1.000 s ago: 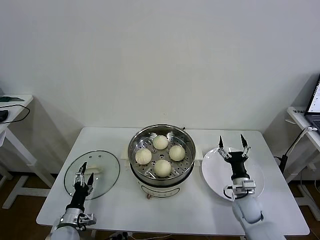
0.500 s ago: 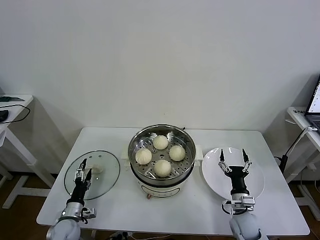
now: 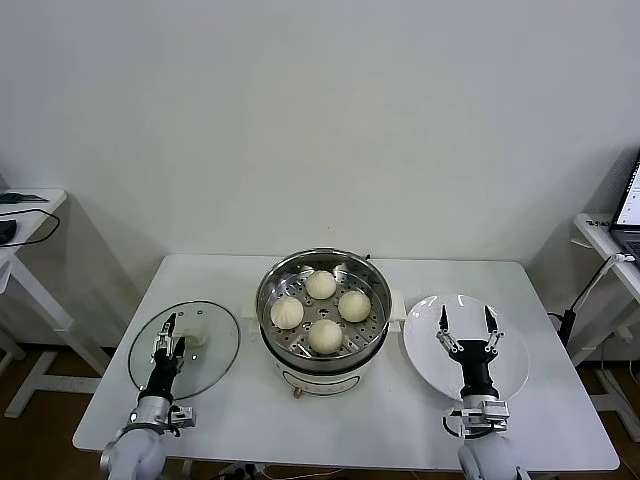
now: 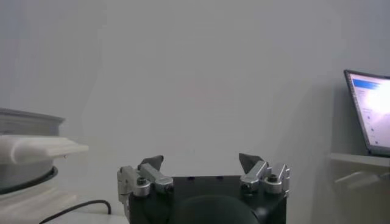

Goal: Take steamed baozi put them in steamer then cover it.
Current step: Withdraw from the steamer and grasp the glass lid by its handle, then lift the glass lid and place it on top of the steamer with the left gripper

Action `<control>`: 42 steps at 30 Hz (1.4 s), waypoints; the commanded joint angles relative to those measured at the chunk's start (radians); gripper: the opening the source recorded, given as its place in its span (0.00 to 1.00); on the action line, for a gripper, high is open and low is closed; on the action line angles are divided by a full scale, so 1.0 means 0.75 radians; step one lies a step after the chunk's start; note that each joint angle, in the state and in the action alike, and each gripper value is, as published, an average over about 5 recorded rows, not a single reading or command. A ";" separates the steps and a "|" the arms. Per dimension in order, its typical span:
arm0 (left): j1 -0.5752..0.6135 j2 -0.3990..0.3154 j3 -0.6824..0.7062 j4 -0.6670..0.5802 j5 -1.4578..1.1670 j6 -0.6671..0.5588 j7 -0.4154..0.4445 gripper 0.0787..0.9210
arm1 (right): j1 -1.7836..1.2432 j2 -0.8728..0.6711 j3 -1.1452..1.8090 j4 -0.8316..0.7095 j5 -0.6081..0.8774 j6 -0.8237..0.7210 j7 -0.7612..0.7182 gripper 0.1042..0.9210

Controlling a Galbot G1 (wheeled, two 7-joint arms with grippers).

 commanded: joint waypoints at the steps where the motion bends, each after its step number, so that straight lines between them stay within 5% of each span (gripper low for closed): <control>1: -0.069 -0.008 0.004 0.079 0.009 -0.002 -0.007 0.88 | -0.013 0.003 0.007 0.013 -0.006 -0.001 0.001 0.88; 6: -0.081 -0.002 0.007 0.104 0.001 -0.001 0.003 0.84 | -0.011 0.000 0.001 0.023 -0.010 -0.006 0.005 0.88; 26: -0.061 0.007 0.009 0.050 -0.103 -0.009 0.019 0.17 | -0.012 0.024 -0.014 0.037 -0.037 -0.012 0.007 0.88; 30: -0.012 0.038 -0.023 -0.120 -0.200 0.025 0.023 0.13 | -0.015 0.024 -0.011 0.042 -0.039 -0.009 0.005 0.88; 37: 0.079 0.116 -0.131 -0.660 -0.335 0.160 0.108 0.13 | -0.013 0.021 0.001 0.048 -0.035 -0.009 0.001 0.88; 42: 0.055 0.101 -0.029 -0.961 -0.320 0.329 0.186 0.13 | -0.013 0.030 0.019 0.047 -0.034 -0.014 -0.002 0.88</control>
